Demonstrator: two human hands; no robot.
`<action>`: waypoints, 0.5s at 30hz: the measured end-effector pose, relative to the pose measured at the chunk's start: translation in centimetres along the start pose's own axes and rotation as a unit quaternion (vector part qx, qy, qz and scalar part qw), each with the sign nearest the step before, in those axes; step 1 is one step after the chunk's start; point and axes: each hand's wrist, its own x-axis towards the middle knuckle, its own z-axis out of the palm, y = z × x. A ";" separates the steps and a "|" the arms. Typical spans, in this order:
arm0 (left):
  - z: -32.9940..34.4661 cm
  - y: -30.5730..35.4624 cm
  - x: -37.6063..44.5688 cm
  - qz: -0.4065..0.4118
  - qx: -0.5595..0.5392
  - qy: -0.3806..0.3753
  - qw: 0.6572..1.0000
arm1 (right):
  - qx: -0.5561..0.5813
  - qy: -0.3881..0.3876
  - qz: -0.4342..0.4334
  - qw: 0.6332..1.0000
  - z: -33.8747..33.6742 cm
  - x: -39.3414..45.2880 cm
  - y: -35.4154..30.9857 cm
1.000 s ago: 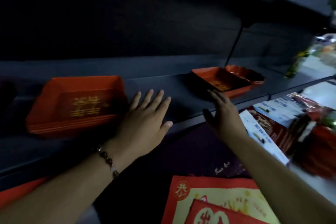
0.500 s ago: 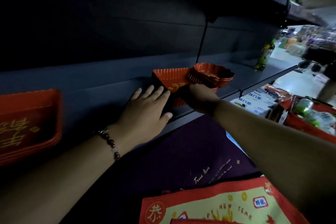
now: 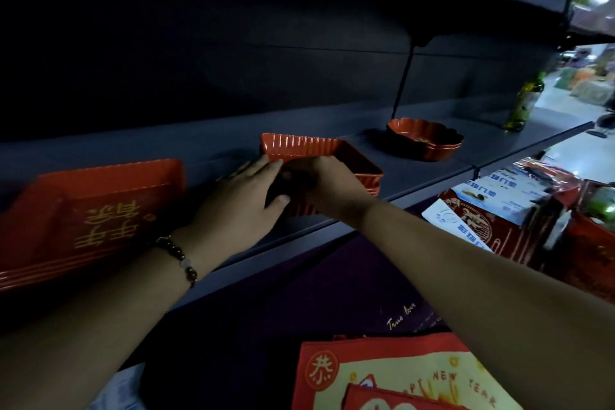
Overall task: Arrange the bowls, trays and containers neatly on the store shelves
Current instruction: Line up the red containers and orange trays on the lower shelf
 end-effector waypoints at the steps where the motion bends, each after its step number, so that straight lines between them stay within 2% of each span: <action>1: -0.2 0.0 -0.1 0.004 -0.010 0.016 1.000 | -0.026 0.015 -0.021 0.999 -0.2 0.0 -0.4; 3: -0.1 -0.2 0.1 0.014 -0.039 0.048 0.998 | -0.053 0.034 -0.050 0.997 -0.4 -0.5 -1.0; 5: 0.2 -0.4 0.6 0.025 -0.062 0.060 0.996 | -0.038 0.064 -0.039 0.996 -0.5 -1.3 -1.4; 6: 0.4 -0.4 0.7 0.024 -0.068 0.058 0.996 | -0.013 0.083 -0.009 0.996 -0.6 -1.8 -1.5; 8: 0.9 -0.3 0.6 0.018 -0.084 0.061 0.994 | 0.089 0.128 0.120 0.981 -1.1 -3.4 -1.9; 10: 0.8 0.1 0.2 0.013 -0.103 0.093 0.990 | 0.226 0.191 0.229 0.927 -1.6 -5.4 -1.9; 12: -0.1 0.5 -0.7 0.019 -0.110 0.143 0.983 | 0.255 0.242 0.257 0.900 -1.5 -7.3 -1.9; 15: -1.8 0.0 -2.9 0.031 -0.102 0.197 0.975 | 0.185 0.211 0.232 0.931 -1.0 -8.7 -2.9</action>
